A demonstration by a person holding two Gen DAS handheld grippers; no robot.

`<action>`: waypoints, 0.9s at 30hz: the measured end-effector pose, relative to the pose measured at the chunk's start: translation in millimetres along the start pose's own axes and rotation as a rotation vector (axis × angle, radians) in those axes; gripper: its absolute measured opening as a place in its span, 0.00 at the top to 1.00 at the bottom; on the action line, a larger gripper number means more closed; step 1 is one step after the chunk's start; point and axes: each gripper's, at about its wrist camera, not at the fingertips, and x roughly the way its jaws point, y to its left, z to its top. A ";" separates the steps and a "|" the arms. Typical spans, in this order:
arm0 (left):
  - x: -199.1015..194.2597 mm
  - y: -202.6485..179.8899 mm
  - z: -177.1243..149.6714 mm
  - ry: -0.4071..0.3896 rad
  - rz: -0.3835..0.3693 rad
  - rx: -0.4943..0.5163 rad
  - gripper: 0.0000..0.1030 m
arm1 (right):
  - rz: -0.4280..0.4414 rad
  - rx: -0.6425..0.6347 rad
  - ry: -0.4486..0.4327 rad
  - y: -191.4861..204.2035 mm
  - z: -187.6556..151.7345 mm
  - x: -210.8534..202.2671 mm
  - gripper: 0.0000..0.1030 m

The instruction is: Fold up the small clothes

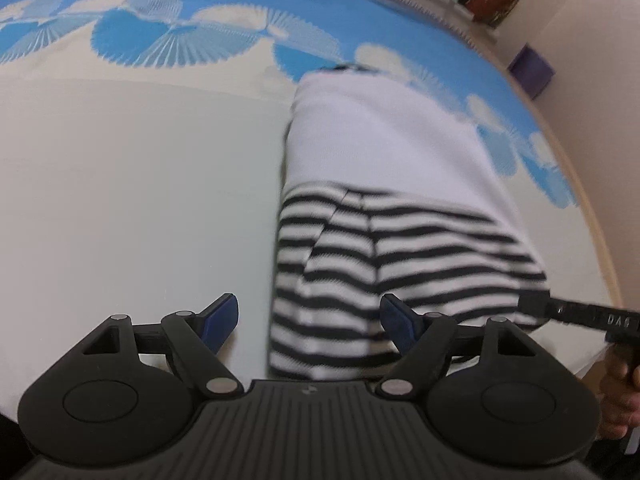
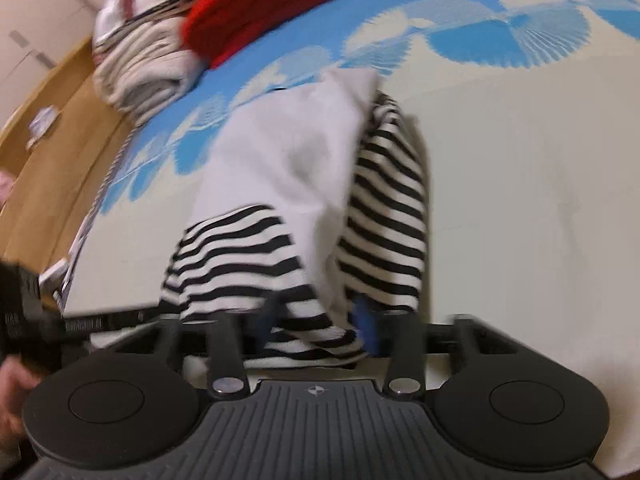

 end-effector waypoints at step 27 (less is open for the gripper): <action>-62.4 -23.6 43.3 0.063 0.175 0.223 0.15 | -0.322 0.117 -0.136 -31.0 32.2 -30.0 0.80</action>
